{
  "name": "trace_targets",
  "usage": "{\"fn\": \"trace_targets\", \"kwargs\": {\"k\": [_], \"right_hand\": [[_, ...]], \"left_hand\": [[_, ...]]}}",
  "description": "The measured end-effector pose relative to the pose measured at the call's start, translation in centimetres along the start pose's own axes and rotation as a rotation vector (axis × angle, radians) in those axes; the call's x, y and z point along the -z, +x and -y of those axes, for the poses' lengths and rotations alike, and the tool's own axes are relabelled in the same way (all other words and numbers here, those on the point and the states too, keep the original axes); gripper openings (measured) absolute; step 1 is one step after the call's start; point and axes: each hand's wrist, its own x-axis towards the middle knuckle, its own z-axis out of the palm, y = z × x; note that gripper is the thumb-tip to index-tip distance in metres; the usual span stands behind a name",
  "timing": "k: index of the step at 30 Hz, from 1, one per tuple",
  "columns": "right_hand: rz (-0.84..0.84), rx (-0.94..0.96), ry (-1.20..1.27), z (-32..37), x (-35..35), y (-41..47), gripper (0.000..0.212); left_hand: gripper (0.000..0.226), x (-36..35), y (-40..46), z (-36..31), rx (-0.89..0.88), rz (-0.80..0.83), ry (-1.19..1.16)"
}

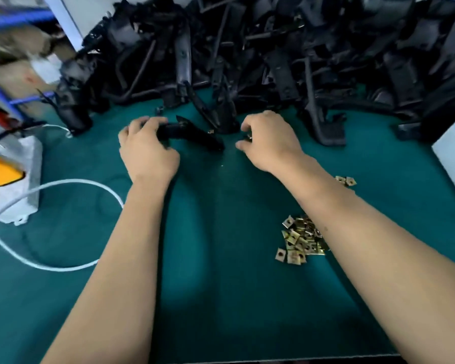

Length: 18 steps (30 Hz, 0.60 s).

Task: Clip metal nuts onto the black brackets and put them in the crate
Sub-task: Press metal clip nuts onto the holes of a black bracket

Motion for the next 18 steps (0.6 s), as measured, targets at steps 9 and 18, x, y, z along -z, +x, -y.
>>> {"fn": "trace_targets", "kwargs": {"k": [9,18], "right_hand": [[0.078,0.047,0.183,-4.7,3.7,0.0,0.017],[0.231,0.053,0.085,-8.4,6.1,-5.3,0.021]], "left_hand": [[0.02,-0.8,0.7,-0.1,0.005,-0.2,-0.102],[0.023,-1.3,-2.2,-6.4,0.164,-0.065,-1.033]]}}
